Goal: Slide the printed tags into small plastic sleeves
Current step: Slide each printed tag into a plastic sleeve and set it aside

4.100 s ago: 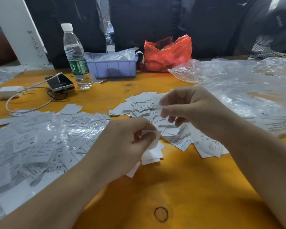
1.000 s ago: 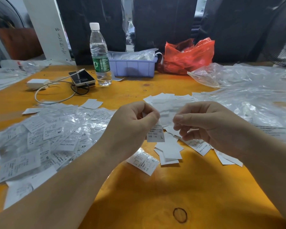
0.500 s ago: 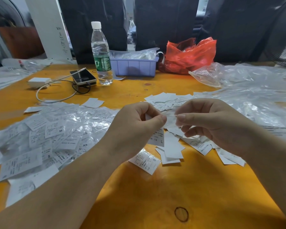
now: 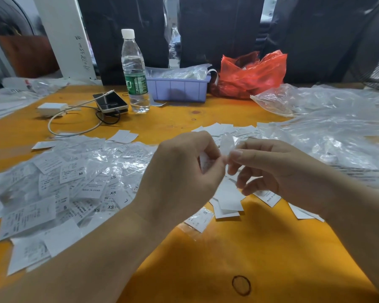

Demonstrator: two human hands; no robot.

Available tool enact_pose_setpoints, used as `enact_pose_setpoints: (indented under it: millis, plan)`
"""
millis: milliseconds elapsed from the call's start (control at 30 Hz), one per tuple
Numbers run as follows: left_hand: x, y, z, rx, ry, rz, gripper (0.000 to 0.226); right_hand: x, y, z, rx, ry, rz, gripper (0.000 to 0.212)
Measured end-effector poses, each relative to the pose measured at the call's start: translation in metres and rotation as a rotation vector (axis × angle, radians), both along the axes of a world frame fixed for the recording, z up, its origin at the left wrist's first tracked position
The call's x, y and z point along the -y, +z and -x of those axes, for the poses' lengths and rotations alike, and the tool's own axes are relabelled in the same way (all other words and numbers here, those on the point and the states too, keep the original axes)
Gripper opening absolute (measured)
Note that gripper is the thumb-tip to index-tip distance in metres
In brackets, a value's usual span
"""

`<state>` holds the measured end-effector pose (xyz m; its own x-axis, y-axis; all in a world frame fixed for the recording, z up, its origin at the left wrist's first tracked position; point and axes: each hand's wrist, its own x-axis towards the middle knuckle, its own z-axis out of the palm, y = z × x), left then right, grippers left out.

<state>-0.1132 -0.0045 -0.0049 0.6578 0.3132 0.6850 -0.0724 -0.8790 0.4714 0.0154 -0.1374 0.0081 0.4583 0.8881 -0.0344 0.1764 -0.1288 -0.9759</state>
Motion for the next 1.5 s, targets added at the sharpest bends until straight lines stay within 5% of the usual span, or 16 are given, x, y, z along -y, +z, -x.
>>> enact_pose_setpoints:
  millis: [267, 467, 600, 1033, 1300, 1500]
  plan:
    - [0.002, -0.001, 0.001, -0.026, -0.052, 0.13, 0.008, -0.004, -0.006, -0.001, -0.131, 0.08, -0.063, 0.031]
    - [-0.001, 0.0, -0.001, -0.036, -0.089, 0.41, 0.015, -0.003, -0.001, -0.002, -0.234, 0.099, -0.153, 0.036]
    - [-0.004, -0.001, -0.002, -0.056, -0.115, 0.55, 0.014, -0.001, 0.002, -0.001, -0.165, 0.046, -0.188, 0.027]
    - [-0.011, -0.006, -0.006, -0.259, -0.156, 0.582, 0.007, 0.0, 0.001, -0.002, -0.011, -0.189, -0.235, 0.023]
    - [-0.026, 0.002, -0.004, -0.062, -0.122, 0.755, 0.021, 0.003, 0.006, -0.006, -0.041, -0.19, -0.216, 0.011]
    - [-0.031, 0.005, -0.003, 0.042, -0.156, 0.832, 0.031, 0.005, 0.007, -0.004, -0.001, -0.054, -0.126, 0.027]
